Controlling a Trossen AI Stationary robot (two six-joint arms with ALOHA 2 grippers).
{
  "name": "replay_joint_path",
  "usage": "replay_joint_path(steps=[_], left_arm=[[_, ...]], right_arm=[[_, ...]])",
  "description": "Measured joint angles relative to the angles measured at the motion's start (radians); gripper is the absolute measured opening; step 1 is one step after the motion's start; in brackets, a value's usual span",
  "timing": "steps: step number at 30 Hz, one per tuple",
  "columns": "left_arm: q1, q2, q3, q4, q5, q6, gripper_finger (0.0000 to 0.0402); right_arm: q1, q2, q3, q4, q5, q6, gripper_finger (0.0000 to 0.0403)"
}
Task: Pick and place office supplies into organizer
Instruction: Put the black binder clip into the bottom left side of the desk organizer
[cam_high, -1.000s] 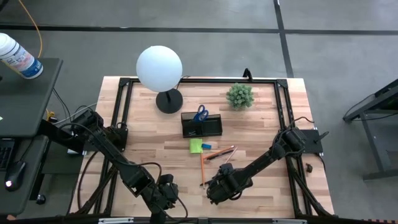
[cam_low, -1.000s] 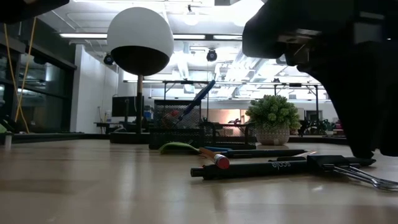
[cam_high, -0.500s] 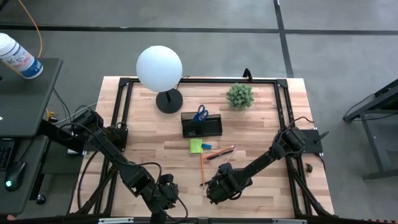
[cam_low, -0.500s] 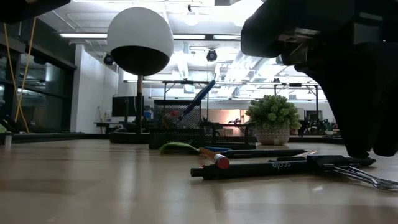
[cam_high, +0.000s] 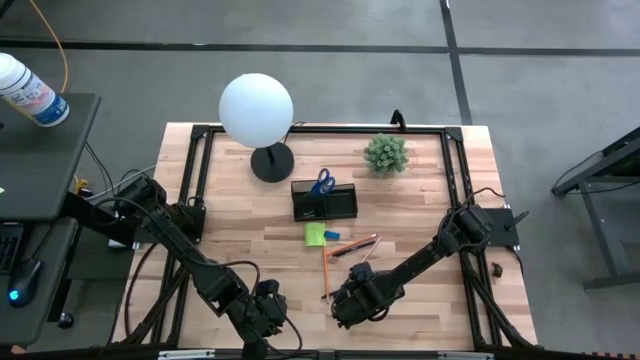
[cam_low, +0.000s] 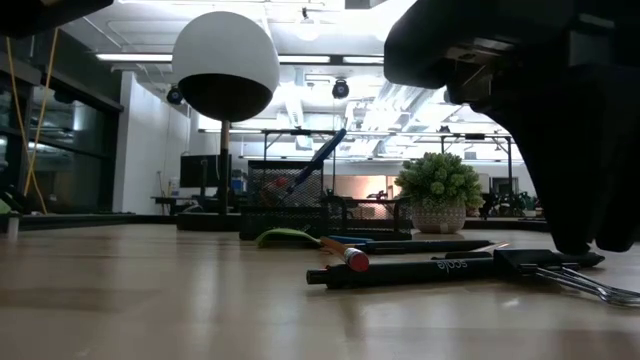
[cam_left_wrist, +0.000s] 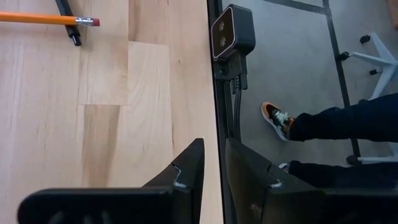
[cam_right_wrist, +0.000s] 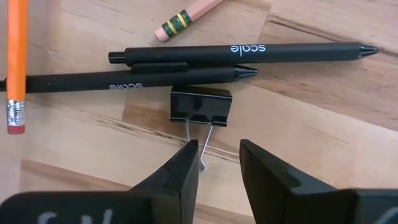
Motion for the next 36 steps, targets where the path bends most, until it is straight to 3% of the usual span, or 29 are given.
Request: replay_joint_path(steps=[36], left_arm=[[0.000, 0.000, 0.000, 0.000, -0.014, 0.002, 0.0056]], right_arm=[[-0.038, 0.000, 0.000, 0.013, -0.072, -0.110, 0.0108]])
